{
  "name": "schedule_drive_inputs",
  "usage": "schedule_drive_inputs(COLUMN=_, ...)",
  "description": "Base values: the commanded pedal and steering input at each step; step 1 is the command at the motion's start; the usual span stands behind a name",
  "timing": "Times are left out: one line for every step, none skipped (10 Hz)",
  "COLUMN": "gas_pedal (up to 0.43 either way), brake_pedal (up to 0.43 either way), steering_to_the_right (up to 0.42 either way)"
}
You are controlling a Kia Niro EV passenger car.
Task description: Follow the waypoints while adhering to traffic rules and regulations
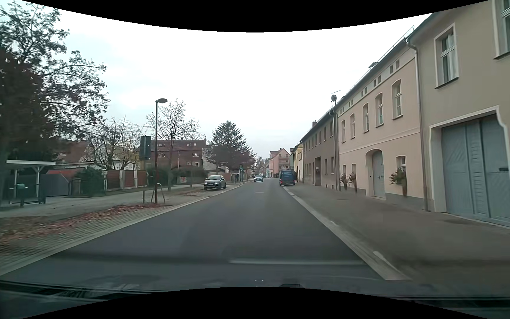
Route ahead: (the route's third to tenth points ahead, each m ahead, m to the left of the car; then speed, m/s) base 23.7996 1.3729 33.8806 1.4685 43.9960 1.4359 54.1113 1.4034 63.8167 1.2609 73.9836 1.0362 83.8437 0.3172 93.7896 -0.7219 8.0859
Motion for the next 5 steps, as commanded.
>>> schedule_drive_inputs(gas_pedal=0.000, brake_pedal=0.000, steering_to_the_right=0.008)
schedule_drive_inputs(gas_pedal=0.000, brake_pedal=0.000, steering_to_the_right=0.008)
schedule_drive_inputs(gas_pedal=0.000, brake_pedal=0.000, steering_to_the_right=0.007)
schedule_drive_inputs(gas_pedal=0.000, brake_pedal=0.000, steering_to_the_right=0.008)
schedule_drive_inputs(gas_pedal=0.020, brake_pedal=0.000, steering_to_the_right=0.008)
